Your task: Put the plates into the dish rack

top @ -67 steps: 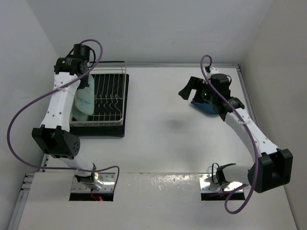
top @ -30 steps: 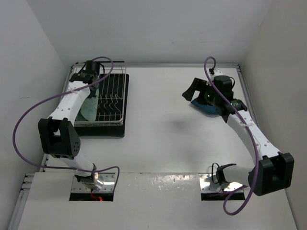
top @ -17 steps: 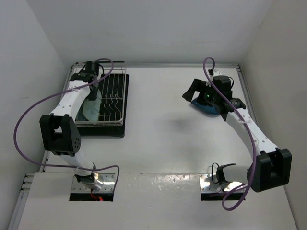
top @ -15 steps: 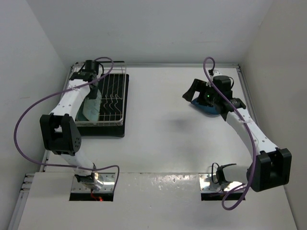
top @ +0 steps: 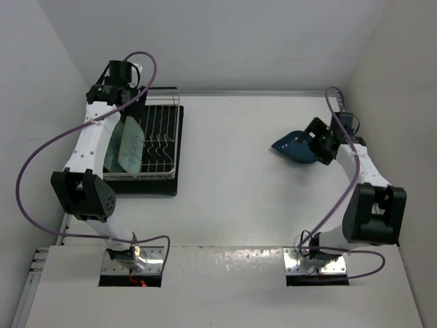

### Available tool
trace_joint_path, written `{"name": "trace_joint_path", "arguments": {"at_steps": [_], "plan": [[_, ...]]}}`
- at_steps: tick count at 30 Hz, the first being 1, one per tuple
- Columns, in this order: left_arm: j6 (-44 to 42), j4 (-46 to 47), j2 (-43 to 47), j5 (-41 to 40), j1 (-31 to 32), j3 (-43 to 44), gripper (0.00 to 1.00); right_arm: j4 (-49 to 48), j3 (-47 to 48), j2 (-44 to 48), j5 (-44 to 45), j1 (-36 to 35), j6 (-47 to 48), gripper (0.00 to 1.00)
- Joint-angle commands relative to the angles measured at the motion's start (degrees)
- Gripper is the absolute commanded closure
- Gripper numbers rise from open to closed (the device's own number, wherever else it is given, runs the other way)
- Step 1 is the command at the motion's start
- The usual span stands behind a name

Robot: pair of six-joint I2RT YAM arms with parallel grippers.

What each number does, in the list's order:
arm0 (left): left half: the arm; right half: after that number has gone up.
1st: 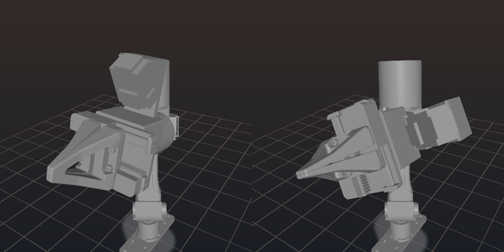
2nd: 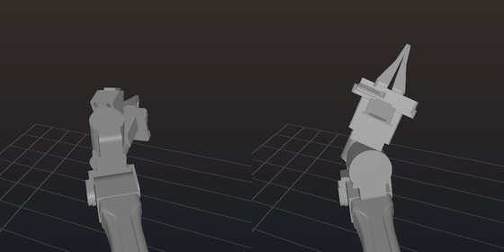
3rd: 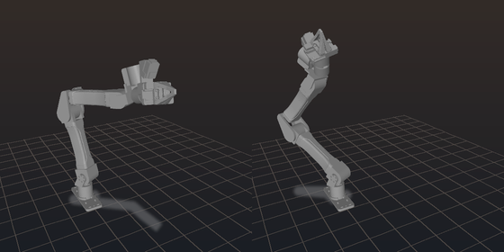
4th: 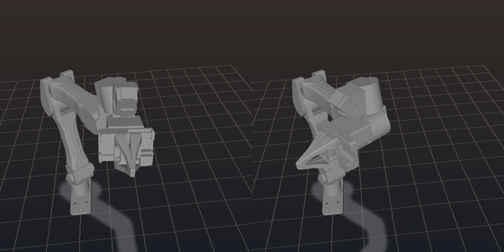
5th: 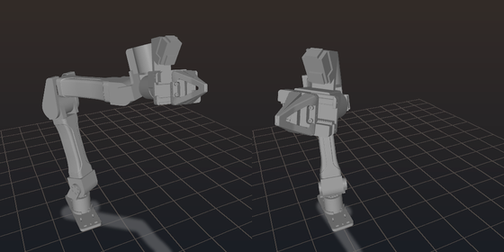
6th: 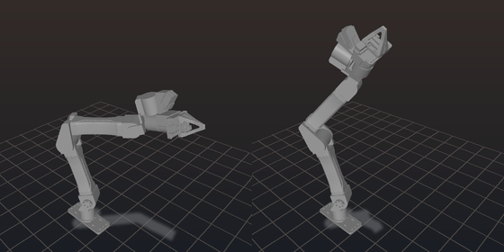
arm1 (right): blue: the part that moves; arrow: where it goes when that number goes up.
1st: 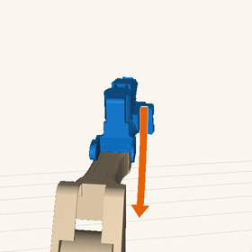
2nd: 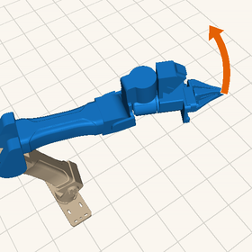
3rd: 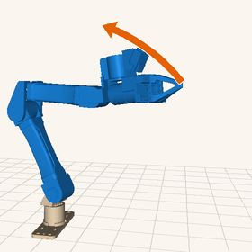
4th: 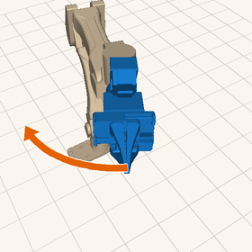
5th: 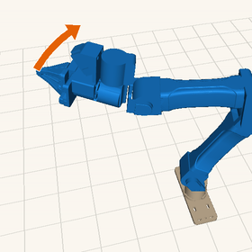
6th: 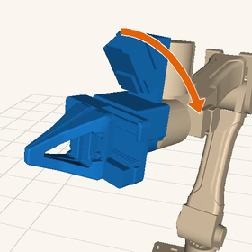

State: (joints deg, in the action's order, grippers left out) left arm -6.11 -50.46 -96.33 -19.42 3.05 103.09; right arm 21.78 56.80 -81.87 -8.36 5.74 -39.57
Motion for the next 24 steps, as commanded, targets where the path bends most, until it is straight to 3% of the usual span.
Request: {"name": "trace_joint_path", "arguments": {"at_steps": [1, 7, 17, 20, 23, 24], "plan": [[-2.6, -0.5, 3.3, 5.9, 1.8, 1.5, 0.18, 1.9, -0.1, -5.0, 3.0, 6.8, -5.6, 0.0], [-3.7, -0.5, 3.3, 5.9, 5.6, -1.0, 0.18, 0.6, 2.8, -13.8, 7.6, 10.0, -8.1, 0.03], [-5.5, -1.0, 2.2, 6.4, 6.6, -0.5, 0.18, -10.6, 7.4, -29.8, 2.8, 11.0, -12.9, 0.21], [-5.5, -1.0, 2.2, 7.6, 7.1, -0.5, 0.18, -9.2, 9.0, -32.5, 2.3, 11.1, -12.6, 0.39], [-6.1, -1.7, 1.7, 9.0, 7.7, 0.0, 0.17, -10.6, 7.7, -33.0, 1.9, 11.2, -12.9, 0.67], [-6.6, -2.2, 1.7, 9.5, 8.3, 0.0, 0.17, -11.1, 7.6, -33.2, 1.5, 11.1, -12.7, 0.82]]}}
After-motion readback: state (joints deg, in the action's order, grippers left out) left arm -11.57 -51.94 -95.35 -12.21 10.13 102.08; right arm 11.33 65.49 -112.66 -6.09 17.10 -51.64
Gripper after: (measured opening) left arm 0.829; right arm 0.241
